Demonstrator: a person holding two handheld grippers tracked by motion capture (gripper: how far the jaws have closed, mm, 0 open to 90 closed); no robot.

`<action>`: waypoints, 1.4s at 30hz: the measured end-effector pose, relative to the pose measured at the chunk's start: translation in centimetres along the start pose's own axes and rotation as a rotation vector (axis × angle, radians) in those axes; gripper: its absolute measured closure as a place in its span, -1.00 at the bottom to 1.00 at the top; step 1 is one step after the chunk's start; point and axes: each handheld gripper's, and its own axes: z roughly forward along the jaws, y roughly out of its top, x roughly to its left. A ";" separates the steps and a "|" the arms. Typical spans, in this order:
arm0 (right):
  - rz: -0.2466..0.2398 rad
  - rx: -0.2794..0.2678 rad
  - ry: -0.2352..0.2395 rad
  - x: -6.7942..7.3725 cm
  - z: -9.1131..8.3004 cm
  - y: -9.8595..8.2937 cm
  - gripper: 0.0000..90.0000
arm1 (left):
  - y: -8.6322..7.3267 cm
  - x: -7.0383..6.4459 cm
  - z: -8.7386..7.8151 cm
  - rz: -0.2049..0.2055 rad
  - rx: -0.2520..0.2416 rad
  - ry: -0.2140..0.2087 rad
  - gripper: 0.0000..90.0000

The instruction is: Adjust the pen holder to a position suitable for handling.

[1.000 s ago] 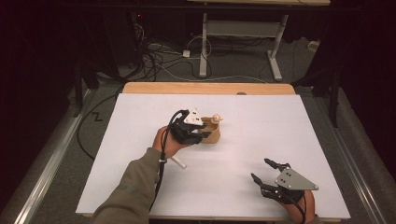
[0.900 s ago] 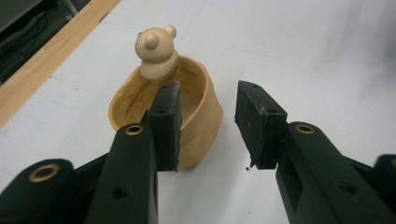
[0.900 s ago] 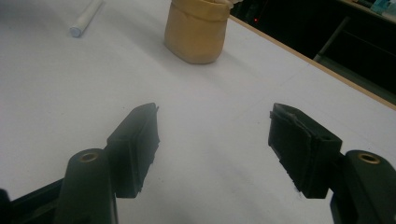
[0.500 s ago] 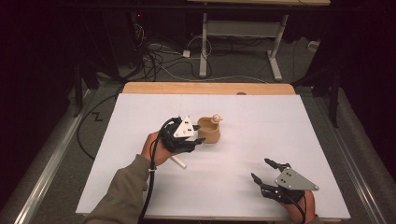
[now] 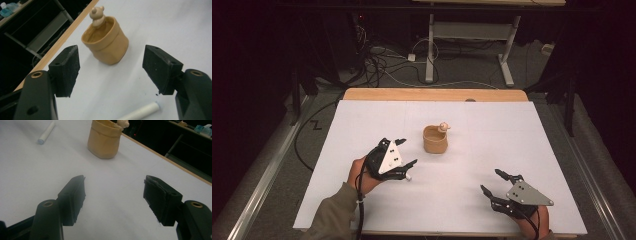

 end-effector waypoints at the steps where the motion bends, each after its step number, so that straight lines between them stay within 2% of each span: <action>1: 0.000 0.000 0.000 0.0 0.0 0.0 -0.25 | -0.1 -0.1 -0.3 0.007 0.009 0.017 -0.41; 2: -0.001 0.001 0.000 0.0 0.0 0.0 -0.25 | -0.2 -0.2 -0.8 0.015 0.009 0.032 -0.43; 5: 0.002 -0.002 0.000 -0.1 -0.1 0.0 -0.25 | -0.9 -0.4 -2.0 0.016 -0.017 0.042 -0.44; 11: -0.003 0.005 -0.001 0.0 0.0 -0.1 -0.25 | -3.5 -0.5 -3.2 0.043 0.006 0.043 -0.49; 14: -0.003 0.007 -0.005 0.0 0.1 -0.1 -0.25 | -5.1 0.0 -3.5 -0.001 0.023 0.036 -0.49; 16: -0.003 0.011 -0.006 -0.1 0.1 -0.1 -0.25 | -6.1 0.2 -3.7 -0.010 0.042 0.044 -0.49; 20: 0.001 0.014 -0.007 -0.1 0.2 -0.2 -0.25 | -7.8 0.1 -4.2 -0.039 0.070 0.060 -0.50; 24: 0.006 0.015 -0.010 -0.2 0.2 -0.2 -0.25 | -9.7 -0.3 -5.1 -0.094 0.083 0.051 -0.50; 32: 0.004 0.011 -0.007 -0.3 0.3 -0.1 -0.25 | -11.2 -1.0 -5.9 -0.134 0.109 0.018 -0.50; 37: -0.003 0.018 0.000 -0.2 0.5 0.0 -0.25 | -11.8 -1.6 -6.3 -0.145 0.126 -0.008 -0.50; 42: -0.003 0.014 0.005 -0.3 0.7 0.1 -0.25 | -12.0 -2.1 -6.3 -0.136 0.148 -0.026 -0.50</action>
